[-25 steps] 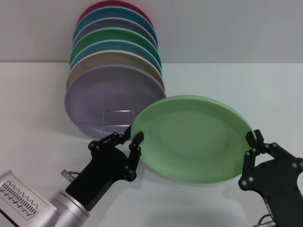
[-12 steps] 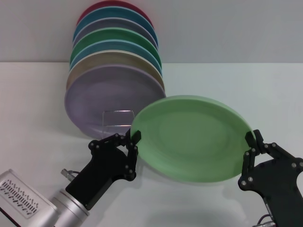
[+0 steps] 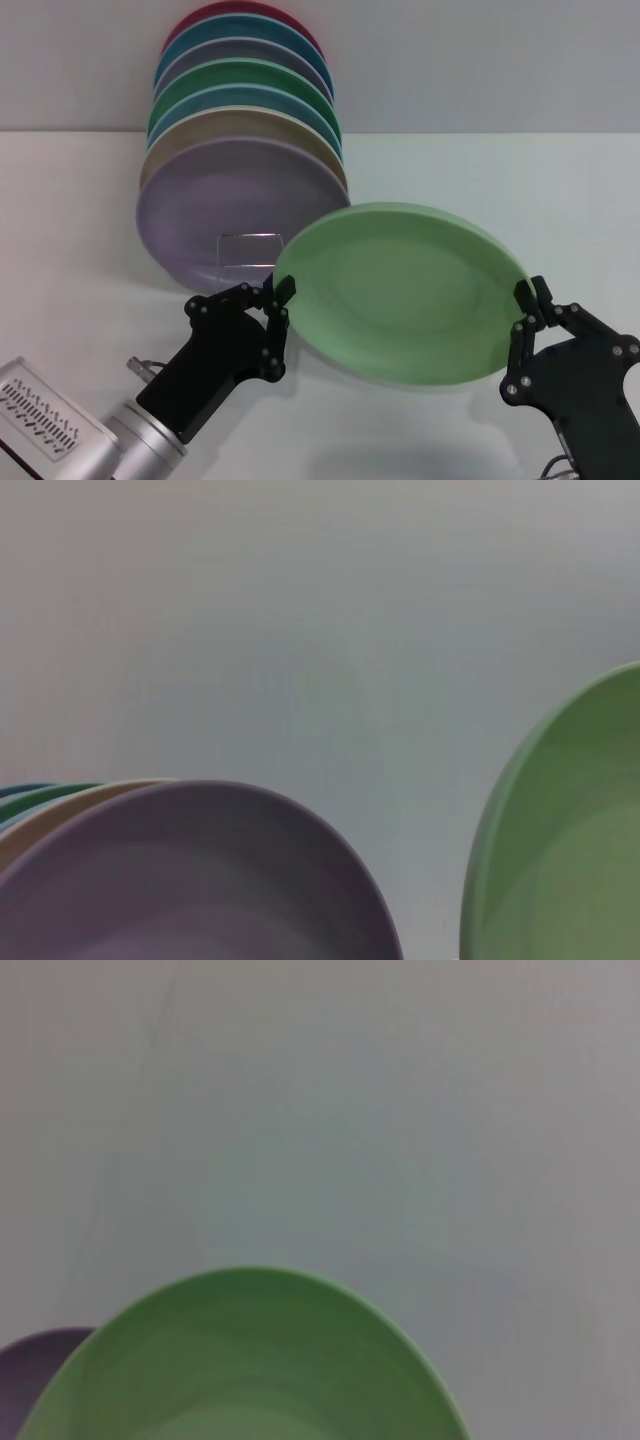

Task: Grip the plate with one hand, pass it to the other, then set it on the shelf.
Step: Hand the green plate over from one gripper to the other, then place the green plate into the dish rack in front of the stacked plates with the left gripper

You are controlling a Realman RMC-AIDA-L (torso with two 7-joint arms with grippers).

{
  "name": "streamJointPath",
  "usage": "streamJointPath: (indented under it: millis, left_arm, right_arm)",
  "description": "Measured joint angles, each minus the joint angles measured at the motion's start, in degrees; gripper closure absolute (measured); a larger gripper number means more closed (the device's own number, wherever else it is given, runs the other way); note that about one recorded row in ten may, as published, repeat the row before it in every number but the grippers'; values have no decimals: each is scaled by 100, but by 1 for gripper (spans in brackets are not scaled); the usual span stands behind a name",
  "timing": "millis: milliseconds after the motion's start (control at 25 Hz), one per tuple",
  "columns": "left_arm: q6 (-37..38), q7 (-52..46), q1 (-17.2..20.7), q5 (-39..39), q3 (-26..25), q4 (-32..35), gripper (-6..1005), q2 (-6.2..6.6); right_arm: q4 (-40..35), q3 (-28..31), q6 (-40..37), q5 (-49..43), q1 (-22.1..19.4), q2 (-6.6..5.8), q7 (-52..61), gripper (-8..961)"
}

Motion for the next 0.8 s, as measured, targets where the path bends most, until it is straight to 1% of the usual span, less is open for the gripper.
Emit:
streamJointPath:
  millis: [520, 640, 680, 800]
  left_arm:
    - [51, 39, 126, -11, -177, -15, 950, -1]
    - [121, 44, 163, 4, -206, -13, 953, -1]
    - [159, 45, 177, 1, -208, -9, 954, -1]
    - [369, 46, 229, 2, -214, -2, 957, 9]
  right_arm:
    - [-99, -48, -66, -18, 55, -26, 33, 834]
    - [-125, -153, -254, -24, 58, -39, 112, 828]
    - [-125, -153, -254, -24, 58, -39, 112, 800]
    - [-235, -323, -571, -27, 65, -51, 319, 718]
